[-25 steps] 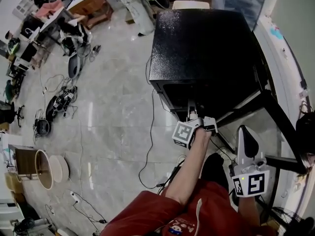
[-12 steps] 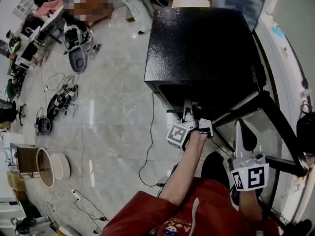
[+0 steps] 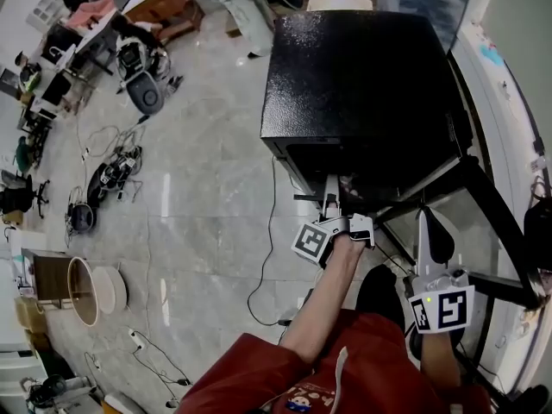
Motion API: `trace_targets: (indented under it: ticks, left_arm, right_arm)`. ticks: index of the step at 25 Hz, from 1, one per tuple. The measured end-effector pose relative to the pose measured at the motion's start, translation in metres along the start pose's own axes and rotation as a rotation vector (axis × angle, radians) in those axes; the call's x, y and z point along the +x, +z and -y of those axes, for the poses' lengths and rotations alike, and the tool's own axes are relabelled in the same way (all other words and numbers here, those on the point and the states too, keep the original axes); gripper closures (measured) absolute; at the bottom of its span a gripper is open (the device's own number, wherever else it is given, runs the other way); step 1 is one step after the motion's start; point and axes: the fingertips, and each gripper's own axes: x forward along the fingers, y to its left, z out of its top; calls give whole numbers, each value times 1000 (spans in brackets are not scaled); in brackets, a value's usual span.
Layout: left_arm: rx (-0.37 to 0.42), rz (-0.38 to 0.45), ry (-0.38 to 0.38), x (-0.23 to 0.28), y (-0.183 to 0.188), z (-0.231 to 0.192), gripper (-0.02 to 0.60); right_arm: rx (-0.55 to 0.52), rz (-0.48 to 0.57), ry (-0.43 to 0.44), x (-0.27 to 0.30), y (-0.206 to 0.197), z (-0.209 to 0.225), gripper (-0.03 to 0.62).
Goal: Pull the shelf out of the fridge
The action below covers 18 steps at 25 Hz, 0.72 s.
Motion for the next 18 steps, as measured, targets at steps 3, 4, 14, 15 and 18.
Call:
trace_targets:
  ticks: [3,4,14,15,18]
  left_arm:
    - [-18,-11,-27,-5,1,9,560]
    - [-20,-17,-28,-8,1,10,560]
    - [-65,-76,-28,-41,7,16,558]
    - [-65,-86,-29,-45,7,18,555]
    - [-53,-120,-27,-56,8,22,549]
  right_arm:
    - [1,2,-4,0,1,-4,595]
    - [1,2,-5,0,0,-5,595]
    - [-1,1,-6,0,-2,-24,595]
    - [-4,2,-5,-1,-1,-28,595]
    - [-14,4,-13,-2,1,-32,595]
